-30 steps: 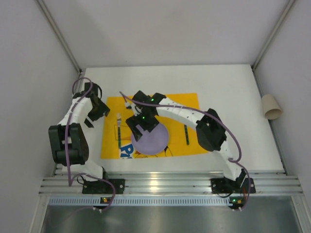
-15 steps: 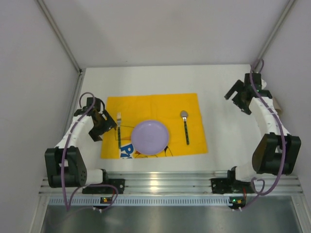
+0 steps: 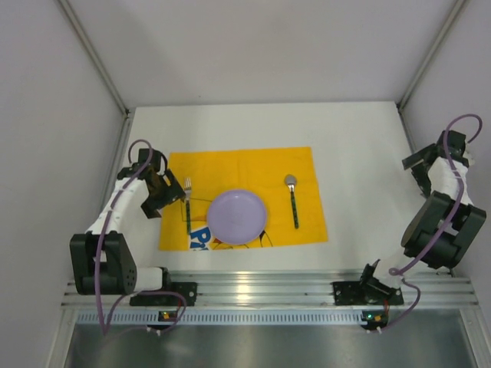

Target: Set the dinner table for one person

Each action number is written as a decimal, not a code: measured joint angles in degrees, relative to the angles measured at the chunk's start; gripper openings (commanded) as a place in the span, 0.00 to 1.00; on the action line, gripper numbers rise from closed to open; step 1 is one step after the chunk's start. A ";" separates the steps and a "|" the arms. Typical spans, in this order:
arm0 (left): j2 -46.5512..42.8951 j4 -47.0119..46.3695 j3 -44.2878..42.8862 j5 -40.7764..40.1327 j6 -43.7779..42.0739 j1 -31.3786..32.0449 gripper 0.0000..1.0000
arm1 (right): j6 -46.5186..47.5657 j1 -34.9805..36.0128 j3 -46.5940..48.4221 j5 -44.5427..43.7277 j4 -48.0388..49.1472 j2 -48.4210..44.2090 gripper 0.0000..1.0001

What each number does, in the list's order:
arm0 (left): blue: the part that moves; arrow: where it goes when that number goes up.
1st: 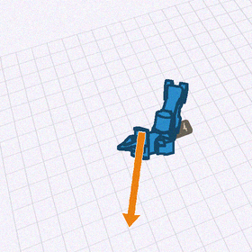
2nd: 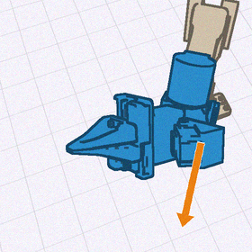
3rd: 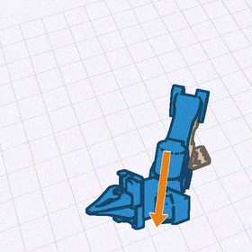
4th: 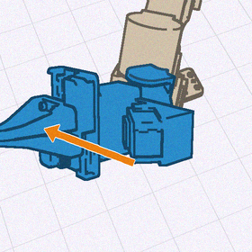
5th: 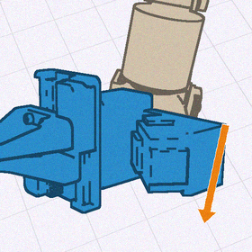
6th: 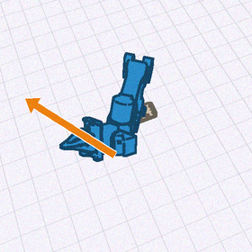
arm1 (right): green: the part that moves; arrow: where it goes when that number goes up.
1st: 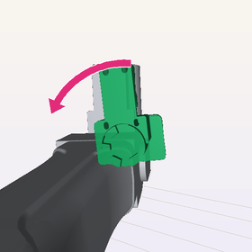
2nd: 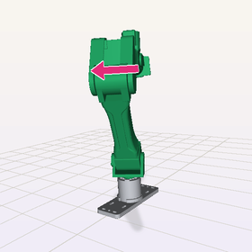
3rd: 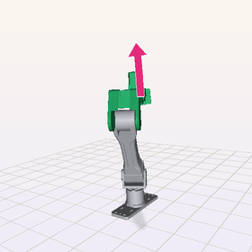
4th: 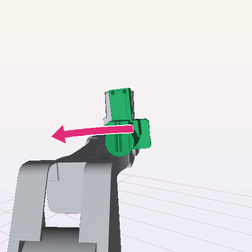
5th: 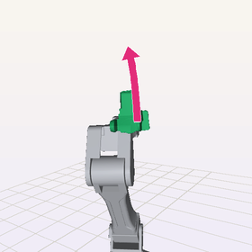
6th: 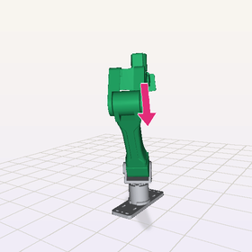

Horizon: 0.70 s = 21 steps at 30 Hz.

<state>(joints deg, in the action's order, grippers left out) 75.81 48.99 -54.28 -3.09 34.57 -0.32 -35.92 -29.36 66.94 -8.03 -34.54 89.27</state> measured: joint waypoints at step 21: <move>-2.32 5.14 -3.23 -4.90 4.26 8.26 0.89 | 7.54 -0.52 8.52 3.08 16.68 19.30 0.33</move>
<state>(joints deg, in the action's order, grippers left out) 73.49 54.13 -57.52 -7.99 38.83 7.94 -28.38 -29.89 75.46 -4.95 -17.87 108.57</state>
